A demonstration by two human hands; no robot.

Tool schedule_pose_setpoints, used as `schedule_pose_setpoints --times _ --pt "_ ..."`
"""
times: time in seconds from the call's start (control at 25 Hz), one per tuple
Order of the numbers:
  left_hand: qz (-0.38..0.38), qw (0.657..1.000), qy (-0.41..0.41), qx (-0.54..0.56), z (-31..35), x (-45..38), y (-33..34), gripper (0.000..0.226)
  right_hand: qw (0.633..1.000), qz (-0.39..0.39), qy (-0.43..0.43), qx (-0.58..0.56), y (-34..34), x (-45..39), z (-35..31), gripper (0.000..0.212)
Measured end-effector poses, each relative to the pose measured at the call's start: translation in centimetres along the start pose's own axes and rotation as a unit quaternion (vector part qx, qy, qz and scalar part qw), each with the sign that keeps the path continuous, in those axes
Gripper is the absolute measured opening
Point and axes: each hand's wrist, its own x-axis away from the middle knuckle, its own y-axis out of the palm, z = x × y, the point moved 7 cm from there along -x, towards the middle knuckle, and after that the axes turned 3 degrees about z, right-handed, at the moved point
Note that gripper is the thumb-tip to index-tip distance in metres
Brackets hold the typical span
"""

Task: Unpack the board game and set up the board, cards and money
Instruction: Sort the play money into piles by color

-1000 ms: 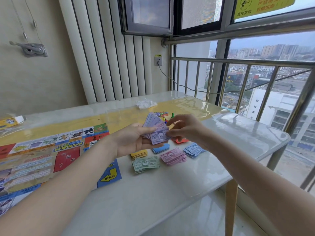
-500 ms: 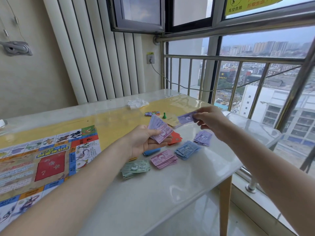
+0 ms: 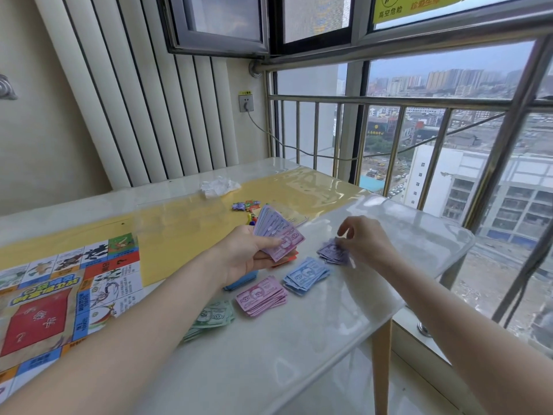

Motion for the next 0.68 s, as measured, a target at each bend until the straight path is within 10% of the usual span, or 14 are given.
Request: schedule_pose_setpoints --times 0.12,0.28,0.56,0.68 --pt "0.040 0.999 0.010 -0.025 0.1 -0.4 -0.9 0.017 0.996 0.055 -0.052 -0.040 -1.2 0.4 -2.7 0.018" --pt "0.060 0.998 0.021 -0.028 0.3 -0.2 -2.0 0.018 0.944 -0.144 -0.095 -0.283 0.3 2.2 -8.5 0.014" --pt "0.040 0.999 0.023 -0.026 0.7 1.8 -5.2 0.020 0.908 -0.260 -0.061 -0.324 2.6 4.8 -11.0 0.026" --pt "0.046 0.999 0.024 -0.003 0.4 2.9 -6.6 0.021 0.941 -0.279 -0.080 -0.171 3.8 6.9 -11.6 0.027"
